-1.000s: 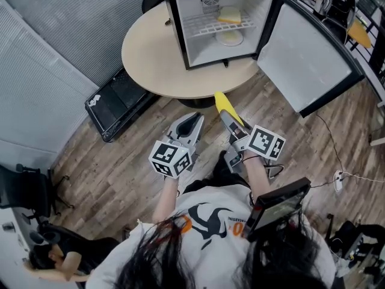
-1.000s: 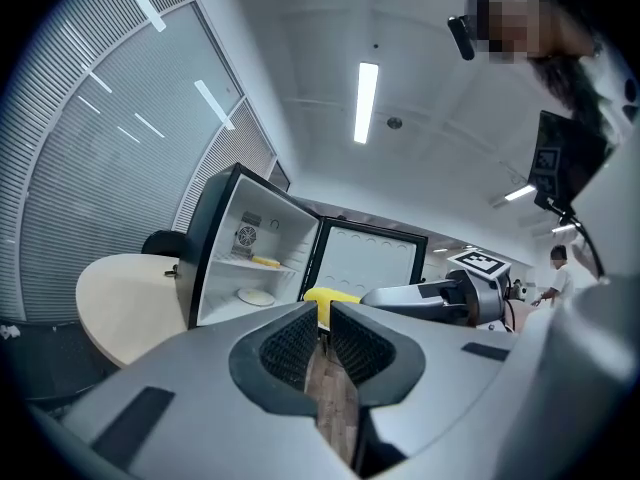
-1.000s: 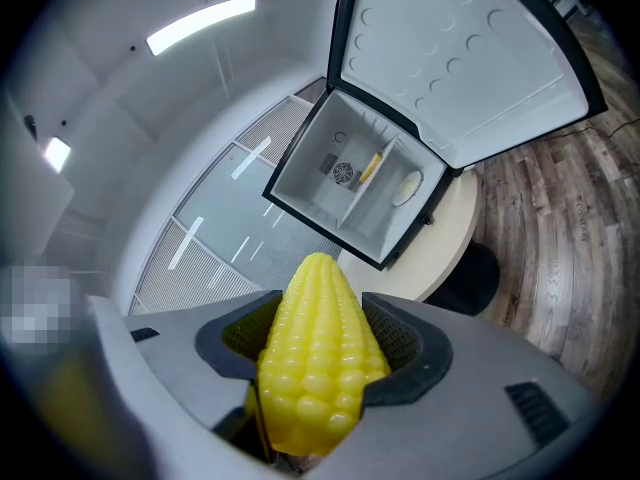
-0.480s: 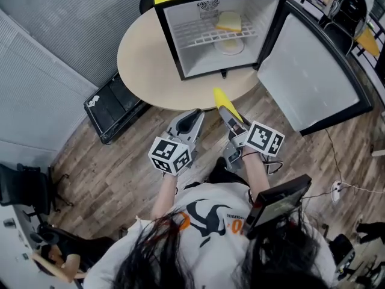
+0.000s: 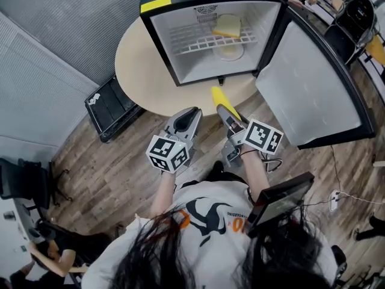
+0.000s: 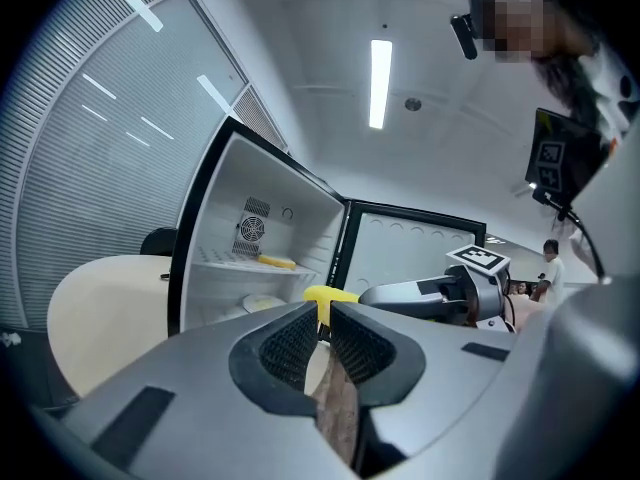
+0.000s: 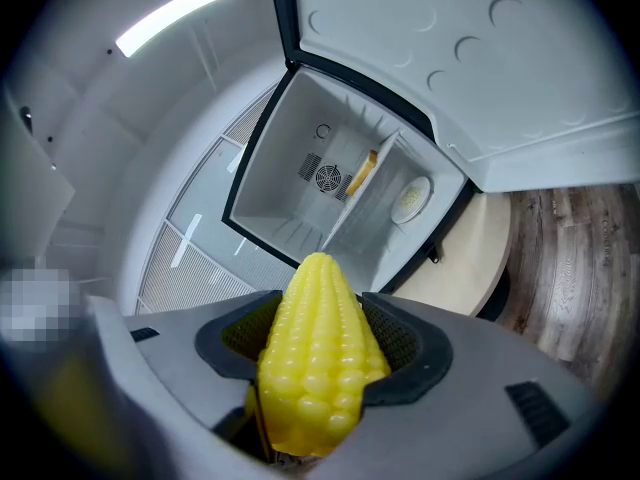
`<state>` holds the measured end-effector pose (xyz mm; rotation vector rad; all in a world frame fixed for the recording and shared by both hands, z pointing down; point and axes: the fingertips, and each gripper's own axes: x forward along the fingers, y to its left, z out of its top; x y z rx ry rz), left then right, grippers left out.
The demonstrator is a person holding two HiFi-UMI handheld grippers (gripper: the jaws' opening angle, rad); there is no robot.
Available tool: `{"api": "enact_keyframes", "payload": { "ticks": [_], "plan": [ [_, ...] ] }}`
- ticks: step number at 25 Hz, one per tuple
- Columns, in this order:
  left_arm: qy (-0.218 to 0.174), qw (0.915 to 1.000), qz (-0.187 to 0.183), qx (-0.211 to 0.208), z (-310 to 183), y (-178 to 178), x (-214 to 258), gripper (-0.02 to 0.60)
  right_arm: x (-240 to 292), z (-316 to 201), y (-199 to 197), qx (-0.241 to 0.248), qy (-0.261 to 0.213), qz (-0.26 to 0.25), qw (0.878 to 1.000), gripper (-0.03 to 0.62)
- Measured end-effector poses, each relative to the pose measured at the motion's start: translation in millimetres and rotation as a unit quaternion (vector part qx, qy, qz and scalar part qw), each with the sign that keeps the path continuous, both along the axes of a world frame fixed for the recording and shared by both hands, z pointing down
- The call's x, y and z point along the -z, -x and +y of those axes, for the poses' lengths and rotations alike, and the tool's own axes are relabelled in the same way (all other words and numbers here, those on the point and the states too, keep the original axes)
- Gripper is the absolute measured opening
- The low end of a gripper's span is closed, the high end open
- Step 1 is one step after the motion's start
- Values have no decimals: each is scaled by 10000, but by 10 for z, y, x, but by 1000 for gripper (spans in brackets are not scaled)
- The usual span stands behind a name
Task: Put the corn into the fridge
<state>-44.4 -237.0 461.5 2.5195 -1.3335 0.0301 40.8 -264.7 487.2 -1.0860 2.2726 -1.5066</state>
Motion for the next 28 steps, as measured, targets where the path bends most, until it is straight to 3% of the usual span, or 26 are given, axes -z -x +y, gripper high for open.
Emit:
{"api": "enact_keyframes", "payload": {
  "ticks": [10,19,28],
  "plan": [
    [169,9996,-75,227,-135,-94,-128,43,-127,-207,-60,247,140,-38,9996,258],
    [239,9993,-219,211,-222,-54,-268,43,-271,-406,-66,134,258,-41,9996,258],
    [233,9988,-422,-18,-537,54,-471,43,-440,-808,53,-43,-36,554,9984,258]
  ]
}}
